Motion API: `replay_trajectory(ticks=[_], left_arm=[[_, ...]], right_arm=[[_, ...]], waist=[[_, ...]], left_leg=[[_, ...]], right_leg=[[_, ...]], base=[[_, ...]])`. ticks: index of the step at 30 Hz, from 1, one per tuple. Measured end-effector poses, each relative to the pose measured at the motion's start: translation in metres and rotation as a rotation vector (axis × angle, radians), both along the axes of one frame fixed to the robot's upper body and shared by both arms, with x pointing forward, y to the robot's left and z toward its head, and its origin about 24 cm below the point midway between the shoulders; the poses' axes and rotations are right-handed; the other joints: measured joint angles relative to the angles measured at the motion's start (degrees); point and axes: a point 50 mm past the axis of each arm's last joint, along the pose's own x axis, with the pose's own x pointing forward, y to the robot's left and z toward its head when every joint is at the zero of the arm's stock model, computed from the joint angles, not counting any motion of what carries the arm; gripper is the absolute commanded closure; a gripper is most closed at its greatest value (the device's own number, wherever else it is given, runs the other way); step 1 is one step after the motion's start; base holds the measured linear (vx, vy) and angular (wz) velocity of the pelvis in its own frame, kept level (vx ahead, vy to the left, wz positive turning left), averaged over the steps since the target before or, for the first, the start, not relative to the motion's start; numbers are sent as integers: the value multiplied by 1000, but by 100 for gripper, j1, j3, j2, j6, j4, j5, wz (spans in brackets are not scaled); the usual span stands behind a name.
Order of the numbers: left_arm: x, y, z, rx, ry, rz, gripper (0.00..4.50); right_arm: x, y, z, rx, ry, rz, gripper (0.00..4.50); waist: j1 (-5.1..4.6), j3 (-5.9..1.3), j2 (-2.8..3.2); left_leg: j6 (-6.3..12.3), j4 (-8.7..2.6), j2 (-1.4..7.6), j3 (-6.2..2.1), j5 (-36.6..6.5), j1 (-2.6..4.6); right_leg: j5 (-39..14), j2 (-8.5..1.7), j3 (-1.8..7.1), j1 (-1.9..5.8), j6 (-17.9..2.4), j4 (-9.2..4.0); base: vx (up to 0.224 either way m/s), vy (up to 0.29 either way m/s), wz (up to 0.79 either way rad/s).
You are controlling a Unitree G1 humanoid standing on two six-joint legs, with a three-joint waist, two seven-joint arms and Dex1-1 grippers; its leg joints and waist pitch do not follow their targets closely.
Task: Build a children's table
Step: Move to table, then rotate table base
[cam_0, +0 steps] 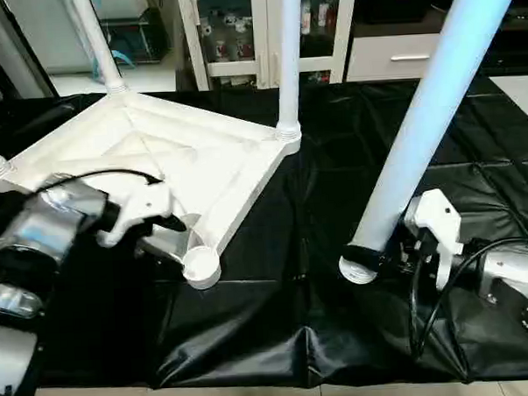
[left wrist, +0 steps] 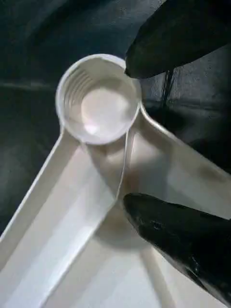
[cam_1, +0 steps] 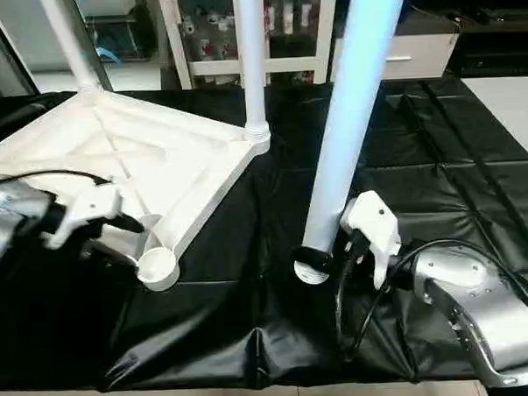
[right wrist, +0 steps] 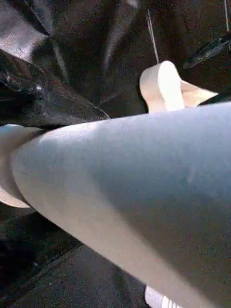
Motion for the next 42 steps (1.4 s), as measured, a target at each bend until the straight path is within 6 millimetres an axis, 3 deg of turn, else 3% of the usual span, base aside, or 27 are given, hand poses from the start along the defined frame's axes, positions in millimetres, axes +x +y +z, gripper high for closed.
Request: replay_trajectory(ticks=[6, 15, 21, 30, 32, 34, 42], left_arm=[[5, 7, 12, -13, -33, 22, 19], [2, 13, -11, 158, -33, -15, 19], [1, 10, -23, 207, -32, -33, 19], [3, -4, -48, 218, -62, -12, 93], [5, -4, -48, 232, -78, -4, 94], [7, -3, -48, 252, -99, 14, 130], [10, -6, -49, 268, -78, 37, 183]], right_arm=[[0, 0, 1, 1, 1, 1, 264], [0, 0, 1, -1, 8, 1, 264], [0, 0, 2, -1, 6, 0, 264], [0, 5, 0, 17, 3, -10, 264], [0, 7, -2, 16, 8, -3, 264], [0, 8, -2, 17, 8, -2, 264], [0, 8, -2, 14, 6, -3, 264]], waist=[[-2, 0, 2], [-3, 3, 13], [-3, 11, 60], [-7, -2, 116], [-6, -8, 125], [-8, -11, 132], [9, -18, 142]], left_leg=[[2, 0, 0, 4, 0, -1], [2, 0, 1, 4, 0, -1], [3, 1, 1, 5, 0, -3], [5, 1, 1, 5, 2, -4], [6, 1, 1, 4, 2, -2], [5, 1, 1, 4, 2, 0], [3, 1, 1, 5, 3, 2]], right_leg=[[0, -1, 1, 0, 0, -2], [0, -1, 0, 1, 0, -3], [2, -2, -1, 1, -4, -6], [3, -2, 0, 1, -5, -6], [3, -2, 0, 2, -5, -6], [3, -2, 0, 3, -5, -5], [5, -5, -1, 9, -8, -5]], base=[[0, 0, 0], [0, 0, 0], [0, 0, 0], [0, 0, 0], [0, 0, 0], [0, 0, 0], [0, 0, 0]])
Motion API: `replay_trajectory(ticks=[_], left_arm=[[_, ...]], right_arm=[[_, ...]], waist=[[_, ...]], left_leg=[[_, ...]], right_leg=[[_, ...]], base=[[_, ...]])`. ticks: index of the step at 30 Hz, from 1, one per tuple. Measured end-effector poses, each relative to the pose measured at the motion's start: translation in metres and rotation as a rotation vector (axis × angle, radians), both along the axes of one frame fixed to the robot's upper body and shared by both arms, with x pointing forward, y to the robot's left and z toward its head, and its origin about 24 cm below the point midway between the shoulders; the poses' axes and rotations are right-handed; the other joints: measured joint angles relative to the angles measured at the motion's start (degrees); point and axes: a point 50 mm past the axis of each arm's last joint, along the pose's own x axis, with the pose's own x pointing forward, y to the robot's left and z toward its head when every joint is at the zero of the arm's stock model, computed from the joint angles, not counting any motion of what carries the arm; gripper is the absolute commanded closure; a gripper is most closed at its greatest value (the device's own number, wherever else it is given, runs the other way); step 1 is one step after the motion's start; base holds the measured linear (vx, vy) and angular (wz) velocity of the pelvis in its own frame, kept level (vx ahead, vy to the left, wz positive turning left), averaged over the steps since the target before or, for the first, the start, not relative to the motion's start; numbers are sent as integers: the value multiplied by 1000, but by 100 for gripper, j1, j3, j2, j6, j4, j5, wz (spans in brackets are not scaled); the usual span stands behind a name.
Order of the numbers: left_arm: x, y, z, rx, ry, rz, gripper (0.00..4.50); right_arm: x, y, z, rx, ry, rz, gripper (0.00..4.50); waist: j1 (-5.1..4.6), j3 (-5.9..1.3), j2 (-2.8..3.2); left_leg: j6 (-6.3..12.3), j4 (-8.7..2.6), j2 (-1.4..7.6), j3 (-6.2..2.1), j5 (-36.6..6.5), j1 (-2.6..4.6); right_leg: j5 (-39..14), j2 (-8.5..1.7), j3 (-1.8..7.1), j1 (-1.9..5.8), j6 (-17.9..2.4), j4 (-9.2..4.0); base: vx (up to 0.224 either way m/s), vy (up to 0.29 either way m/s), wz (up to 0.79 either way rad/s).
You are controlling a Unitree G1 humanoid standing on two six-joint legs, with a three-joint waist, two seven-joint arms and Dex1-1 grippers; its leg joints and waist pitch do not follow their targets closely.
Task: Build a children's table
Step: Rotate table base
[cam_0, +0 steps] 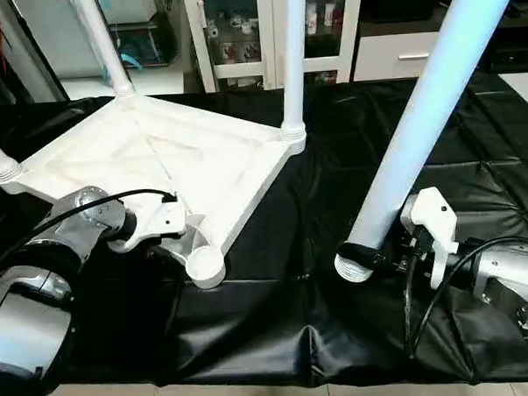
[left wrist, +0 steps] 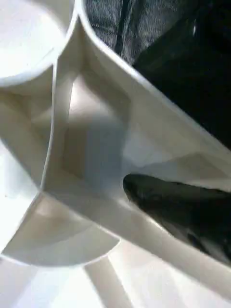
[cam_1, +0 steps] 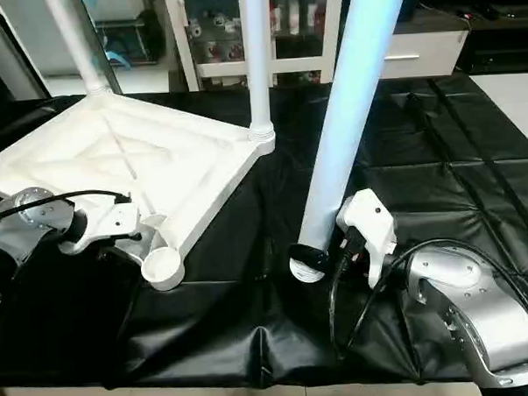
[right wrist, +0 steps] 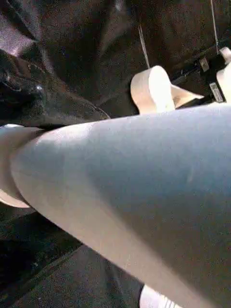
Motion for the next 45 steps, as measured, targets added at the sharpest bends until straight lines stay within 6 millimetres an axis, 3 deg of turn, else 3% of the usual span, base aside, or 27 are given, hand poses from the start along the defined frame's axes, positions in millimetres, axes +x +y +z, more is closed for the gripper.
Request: replay_trajectory(ticks=[7, 13, 18, 25, 29, 40, 41, 44, 45], left_arm=[[1, -16, -4, -160, 119, 104, 234], [3, -41, -5, -283, 186, 126, 289], [6, -74, -11, -384, 166, 228, 323], [1, -101, -20, -460, 129, 332, 363], [-11, -104, -23, -460, 81, 297, 375], [-34, -102, -22, -463, 11, 113, 380], [-34, -103, -21, -468, 24, 121, 345], [-35, -104, -19, -488, 44, 146, 345], [-35, -106, -19, -499, 46, 149, 303]], right_arm=[[-1, 3, -2, -8, 0, 13, 264], [0, 3, -1, -12, -9, 14, 264], [0, 3, -2, -14, -13, 7, 264], [1, 4, -5, -28, -16, -19, 264], [1, 6, -7, -26, -10, -13, 264], [9, 6, -5, -27, -17, -19, 264], [10, 6, -4, -27, -20, -17, 264], [13, 7, -1, -26, -32, -15, 264], [14, 7, -1, -24, -33, -15, 264]], waist=[[26, -1, 2], [-14, -2, 3], [-32, -30, 43], [-150, -37, 37], [-188, -38, 36], [-85, -18, -16], [-88, -17, -17], [-90, -13, -24], [-72, -13, -31]], left_leg=[[5, 1, -2, 16, 0, -6], [53, 0, -3, 22, 6, -15], [78, 0, -3, 28, -9, -11], [90, 0, -3, 32, -15, -11], [90, 0, -3, 32, -16, -10], [93, -1, -7, 34, -18, -22], [97, -2, -8, 38, -20, -23], [104, -2, -9, 44, -24, -32], [104, -2, -9, 44, -23, -42]], right_leg=[[3, -13, 0, 3, -4, -7], [3, -15, -1, -1, -5, -26], [3, -17, -1, 17, -5, -56], [3, -18, -3, 22, -5, -66], [3, -18, -2, 27, -4, -69], [2, -27, -7, 24, -3, -82], [2, -31, -7, 21, -3, -83], [2, -34, -6, 11, -3, -84], [2, -34, -6, 1, -3, -84]], base=[[0, 0, 0], [0, 0, 0], [0, 0, 0], [0, 0, 0], [0, 0, 0], [0, 0, 0], [0, 0, 0], [0, 0, 0], [0, 0, 0]])
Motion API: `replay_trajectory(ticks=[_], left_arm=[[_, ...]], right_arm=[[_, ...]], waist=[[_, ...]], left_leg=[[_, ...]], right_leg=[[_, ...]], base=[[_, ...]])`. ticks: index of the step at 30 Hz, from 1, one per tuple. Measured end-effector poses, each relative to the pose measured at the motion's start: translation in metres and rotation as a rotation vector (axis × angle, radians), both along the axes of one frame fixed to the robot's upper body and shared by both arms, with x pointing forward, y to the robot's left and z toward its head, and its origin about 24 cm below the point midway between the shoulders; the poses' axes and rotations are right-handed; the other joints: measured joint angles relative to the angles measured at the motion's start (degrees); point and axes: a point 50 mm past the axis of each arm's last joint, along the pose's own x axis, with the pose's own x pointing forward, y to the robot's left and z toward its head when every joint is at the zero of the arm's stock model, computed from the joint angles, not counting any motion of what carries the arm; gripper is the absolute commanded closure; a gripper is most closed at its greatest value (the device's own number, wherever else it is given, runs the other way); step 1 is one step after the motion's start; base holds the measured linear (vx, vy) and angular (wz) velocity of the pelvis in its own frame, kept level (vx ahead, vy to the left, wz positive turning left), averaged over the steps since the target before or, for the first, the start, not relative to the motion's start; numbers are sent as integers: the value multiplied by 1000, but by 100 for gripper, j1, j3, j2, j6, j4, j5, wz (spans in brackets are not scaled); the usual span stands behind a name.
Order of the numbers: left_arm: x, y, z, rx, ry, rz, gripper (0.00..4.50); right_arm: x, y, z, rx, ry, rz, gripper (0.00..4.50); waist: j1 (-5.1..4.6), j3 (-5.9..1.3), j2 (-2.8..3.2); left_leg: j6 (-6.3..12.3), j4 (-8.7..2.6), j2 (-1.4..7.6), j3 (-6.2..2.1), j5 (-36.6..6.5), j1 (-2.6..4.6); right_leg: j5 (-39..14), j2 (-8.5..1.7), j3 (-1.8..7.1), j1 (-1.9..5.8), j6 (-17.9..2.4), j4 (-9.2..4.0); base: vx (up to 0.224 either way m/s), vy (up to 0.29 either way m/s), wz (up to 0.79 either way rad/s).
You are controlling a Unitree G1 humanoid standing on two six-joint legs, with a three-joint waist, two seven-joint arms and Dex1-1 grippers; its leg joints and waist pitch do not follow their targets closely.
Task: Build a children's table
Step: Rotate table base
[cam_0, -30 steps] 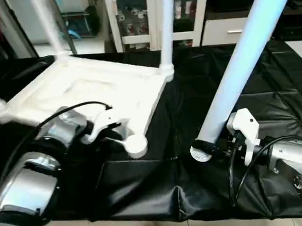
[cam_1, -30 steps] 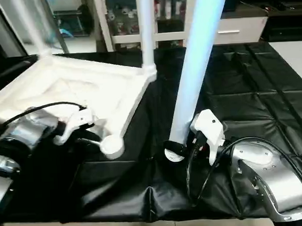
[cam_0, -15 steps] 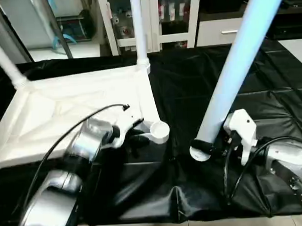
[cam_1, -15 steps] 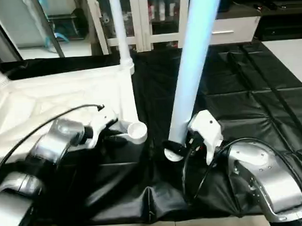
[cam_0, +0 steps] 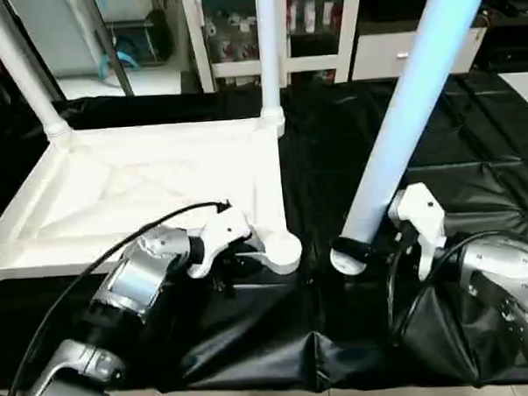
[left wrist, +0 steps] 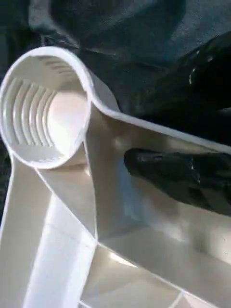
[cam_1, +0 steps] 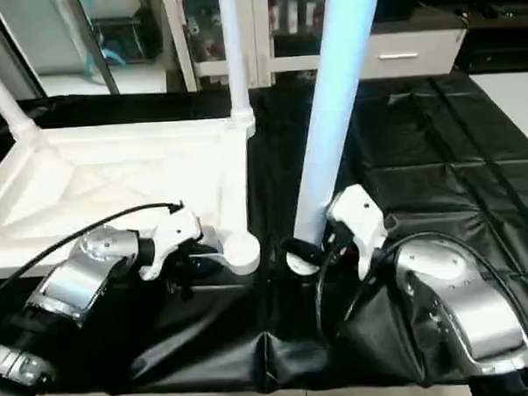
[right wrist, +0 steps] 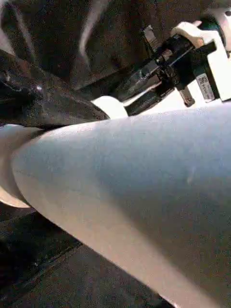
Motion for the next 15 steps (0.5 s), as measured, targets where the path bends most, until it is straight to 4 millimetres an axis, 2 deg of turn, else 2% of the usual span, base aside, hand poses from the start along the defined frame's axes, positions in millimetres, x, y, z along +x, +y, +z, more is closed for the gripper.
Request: replay_trajectory(ticks=[2, 5, 8, 15], left_arm=[[1, -3, 1, -27, -28, 7, 299], [2, -8, 0, -38, -69, 4, 284], [2, -4, 0, -8, -79, -5, 284], [0, 7, 3, 7, -69, -41, 284]], right_arm=[[1, 1, 0, 11, 4, 2, 264], [7, 4, 4, 39, -6, 12, 264], [10, 5, 7, 81, 2, 3, 264], [18, -3, 21, 182, 9, -41, 264]], waist=[[52, 4, -16], [65, 5, -58], [64, 5, -107], [70, 0, -146]], left_leg=[[2, 4, 0, 0, 1, -21], [17, 25, 0, -1, 10, -81], [17, 25, 2, -2, 12, -80], [18, 28, 1, -1, 12, -77]], right_leg=[[0, 0, -1, -20, 0, 4], [5, -2, -2, -74, 7, 28], [5, -2, -5, -75, 7, 32], [9, -5, -5, -72, 4, 32]], base=[[0, 0, 0], [0, 0, 0], [0, 0, 0], [0, 0, 0]])
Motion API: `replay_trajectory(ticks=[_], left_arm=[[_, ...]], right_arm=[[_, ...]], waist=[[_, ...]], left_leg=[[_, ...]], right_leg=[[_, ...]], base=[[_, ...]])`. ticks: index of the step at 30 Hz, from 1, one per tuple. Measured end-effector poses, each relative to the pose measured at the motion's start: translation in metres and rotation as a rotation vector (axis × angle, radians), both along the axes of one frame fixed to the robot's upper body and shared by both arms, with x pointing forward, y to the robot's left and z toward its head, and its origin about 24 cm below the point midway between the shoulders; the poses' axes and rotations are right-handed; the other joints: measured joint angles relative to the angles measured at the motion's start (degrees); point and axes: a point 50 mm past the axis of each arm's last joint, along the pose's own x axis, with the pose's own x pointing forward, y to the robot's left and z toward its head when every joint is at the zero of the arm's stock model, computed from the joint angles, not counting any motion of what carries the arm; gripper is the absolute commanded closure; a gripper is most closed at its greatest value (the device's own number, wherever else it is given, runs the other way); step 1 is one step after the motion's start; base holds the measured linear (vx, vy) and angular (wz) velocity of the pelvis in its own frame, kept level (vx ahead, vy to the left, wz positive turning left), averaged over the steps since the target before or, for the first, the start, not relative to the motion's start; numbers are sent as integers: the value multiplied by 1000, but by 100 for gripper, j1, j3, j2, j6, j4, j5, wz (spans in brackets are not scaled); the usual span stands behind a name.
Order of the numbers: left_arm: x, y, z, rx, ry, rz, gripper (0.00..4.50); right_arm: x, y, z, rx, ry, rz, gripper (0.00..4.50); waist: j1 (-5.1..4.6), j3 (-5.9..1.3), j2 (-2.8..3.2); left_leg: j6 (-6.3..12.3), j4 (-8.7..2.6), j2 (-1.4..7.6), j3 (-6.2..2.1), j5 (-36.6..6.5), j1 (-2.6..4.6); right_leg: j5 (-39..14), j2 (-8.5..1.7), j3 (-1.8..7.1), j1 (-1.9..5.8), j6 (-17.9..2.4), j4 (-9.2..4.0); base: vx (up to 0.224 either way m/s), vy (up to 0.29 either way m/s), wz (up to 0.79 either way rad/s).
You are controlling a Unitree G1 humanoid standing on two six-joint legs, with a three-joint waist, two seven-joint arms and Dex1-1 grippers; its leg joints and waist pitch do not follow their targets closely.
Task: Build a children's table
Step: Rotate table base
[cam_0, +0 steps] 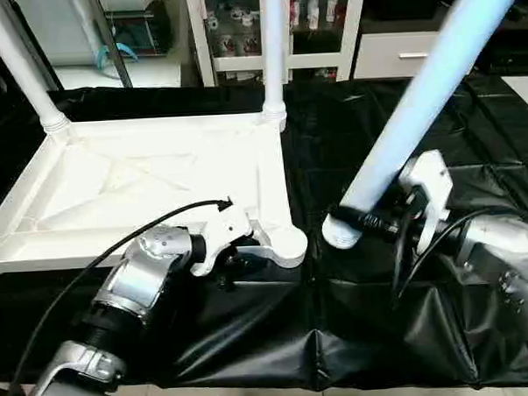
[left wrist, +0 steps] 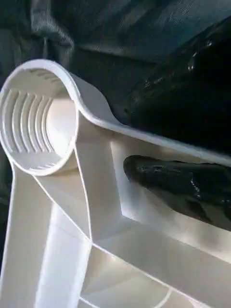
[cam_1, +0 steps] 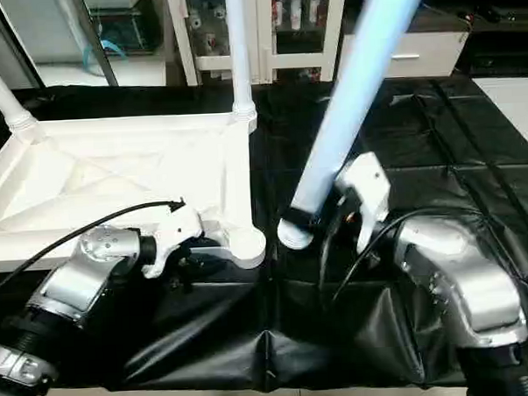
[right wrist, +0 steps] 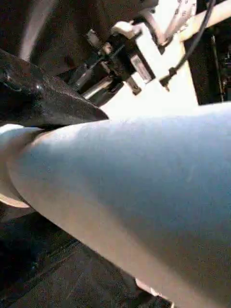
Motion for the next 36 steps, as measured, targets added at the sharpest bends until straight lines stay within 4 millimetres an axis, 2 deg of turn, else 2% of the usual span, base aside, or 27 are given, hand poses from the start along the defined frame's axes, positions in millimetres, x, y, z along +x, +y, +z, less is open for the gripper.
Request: replay_trajectory(ticks=[4, 6, 9, 11, 12, 16, 20, 27, 30, 35, 36], left_arm=[[-2, 3, 6, -60, 24, -17, 284], [-1, 1, 20, -249, 63, 2, 284], [5, 1, 40, -428, 62, 33, 284], [10, 8, 50, -500, 42, 76, 284], [10, 11, 51, -513, 40, 91, 284], [6, 11, 54, -530, 44, 99, 284], [-7, 11, 51, -523, 74, 93, 284], [-14, 15, 45, -464, 93, 81, 284], [-15, 14, 44, -450, 96, 85, 284], [-13, 14, 44, -372, 36, 103, 284], [-13, 14, 43, -358, 27, 109, 265]], right_arm=[[1, -3, 1, 44, 31, -6, 264], [4, -9, 7, 232, 111, -24, 264], [5, -15, 18, 408, 213, 15, 264], [2, -16, 15, 540, 329, 82, 264], [1, -16, 13, 583, 366, 107, 264], [-4, -15, 11, 748, 456, 198, 264], [-12, -18, 22, 870, 478, 292, 264], [-20, -17, 32, 924, 515, 387, 264], [-21, -17, 33, 930, 529, 391, 264], [-20, -17, 34, 923, 525, 365, 264], [-19, -17, 34, 916, 519, 351, 264]], waist=[[6, 5, -9], [21, 10, -20], [53, 0, -40], [69, -1, -83], [70, -2, -85], [80, 2, -89], [133, 1, -90], [165, 8, -128], [162, 13, -168], [160, 14, -180], [160, 14, -180]], left_leg=[[0, 0, 0, 1, 0, -1], [0, 2, -1, 2, 0, -1], [10, 4, -2, 17, 9, 6], [15, 4, -2, 24, 15, 11], [17, 5, -2, 31, 17, 12], [33, 5, -2, 85, 25, 11], [34, 5, -2, 97, 25, 12], [28, 5, 0, 98, 32, 14], [25, 5, 0, 98, 33, 14], [25, 5, 0, 98, 33, 13], [24, 5, 0, 98, 33, 14]], right_leg=[[0, 0, -1, -1, 0, 0], [0, -4, -1, -2, 0, 5], [0, -19, -9, 0, -1, 20], [0, -25, -11, 0, -1, 30], [0, -29, -11, 0, -1, 32], [0, -60, -7, -5, -1, 41], [0, -66, -5, -4, -1, 40], [0, -67, -8, -4, 0, 47], [0, -67, -8, -4, 0, 47], [0, -67, -8, -4, 0, 46], [0, -67, -8, -4, 0, 46]], base=[[0, 0, 0], [0, 0, 0], [0, 0, 0], [0, 0, 0], [0, 0, 0], [0, 0, 0], [0, 0, 0], [0, 0, 0], [0, 0, 0], [0, 0, 0], [0, 0, 0]])
